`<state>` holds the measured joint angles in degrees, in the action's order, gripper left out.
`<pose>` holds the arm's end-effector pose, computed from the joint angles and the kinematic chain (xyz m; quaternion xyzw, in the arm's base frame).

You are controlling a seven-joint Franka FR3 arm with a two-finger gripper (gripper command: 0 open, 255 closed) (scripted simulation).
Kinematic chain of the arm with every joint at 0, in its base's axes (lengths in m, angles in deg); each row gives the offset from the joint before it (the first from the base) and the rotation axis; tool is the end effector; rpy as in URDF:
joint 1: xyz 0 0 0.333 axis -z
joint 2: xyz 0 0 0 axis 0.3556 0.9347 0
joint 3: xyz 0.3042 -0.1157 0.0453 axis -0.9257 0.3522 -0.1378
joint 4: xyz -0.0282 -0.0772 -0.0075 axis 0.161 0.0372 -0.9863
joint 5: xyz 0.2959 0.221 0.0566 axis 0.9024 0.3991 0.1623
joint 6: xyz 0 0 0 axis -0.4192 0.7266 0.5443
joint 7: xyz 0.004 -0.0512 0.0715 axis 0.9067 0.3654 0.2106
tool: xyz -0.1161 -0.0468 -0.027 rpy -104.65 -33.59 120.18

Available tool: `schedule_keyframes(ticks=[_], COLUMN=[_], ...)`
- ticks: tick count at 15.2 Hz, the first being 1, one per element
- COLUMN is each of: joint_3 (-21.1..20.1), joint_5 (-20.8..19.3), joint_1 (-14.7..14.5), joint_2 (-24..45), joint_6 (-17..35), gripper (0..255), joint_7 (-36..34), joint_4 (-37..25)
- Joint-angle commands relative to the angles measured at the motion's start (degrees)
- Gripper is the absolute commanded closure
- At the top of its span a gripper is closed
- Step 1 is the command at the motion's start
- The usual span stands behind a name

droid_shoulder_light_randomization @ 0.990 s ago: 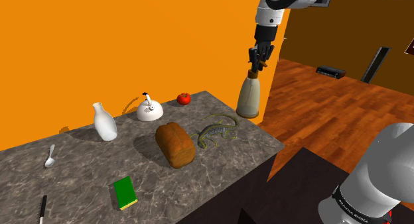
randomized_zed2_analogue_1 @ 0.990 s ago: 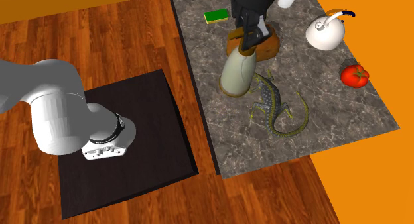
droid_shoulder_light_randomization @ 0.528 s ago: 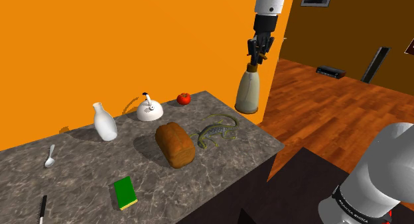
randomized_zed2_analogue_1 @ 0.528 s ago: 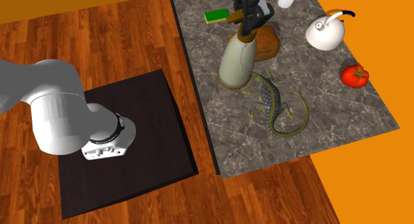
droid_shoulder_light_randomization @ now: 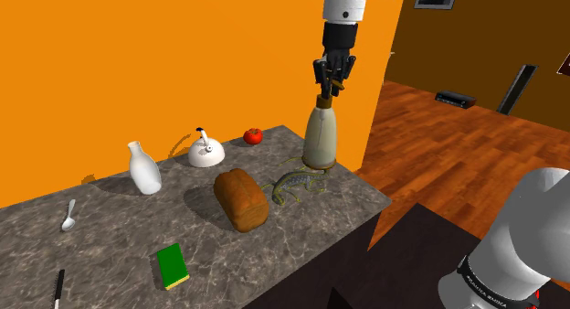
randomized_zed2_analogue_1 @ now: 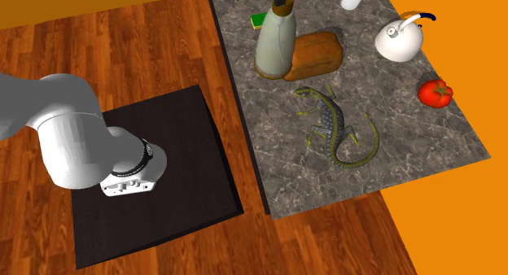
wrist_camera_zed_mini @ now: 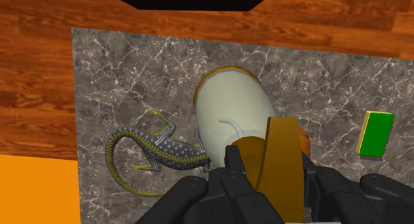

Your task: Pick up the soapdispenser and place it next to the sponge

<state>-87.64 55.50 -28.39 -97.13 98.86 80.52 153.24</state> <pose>0.4466 0.0871 0.6026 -0.9998 -0.0130 -0.0124 0.0021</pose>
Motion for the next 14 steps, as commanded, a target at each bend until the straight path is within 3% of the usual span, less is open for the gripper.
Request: schedule_keyframes(ticks=[1, 14], joint_3=[-1.83, -12.85], joint_5=[0.33, -0.63], joint_1=[-1.07, -8.23], joint_2=[0.96, 12.62], joint_6=[-0.26, -1.57], gripper=[255, 255], joint_7=[-2.9, -21.29], joint_4=[-1.3, -14.23])
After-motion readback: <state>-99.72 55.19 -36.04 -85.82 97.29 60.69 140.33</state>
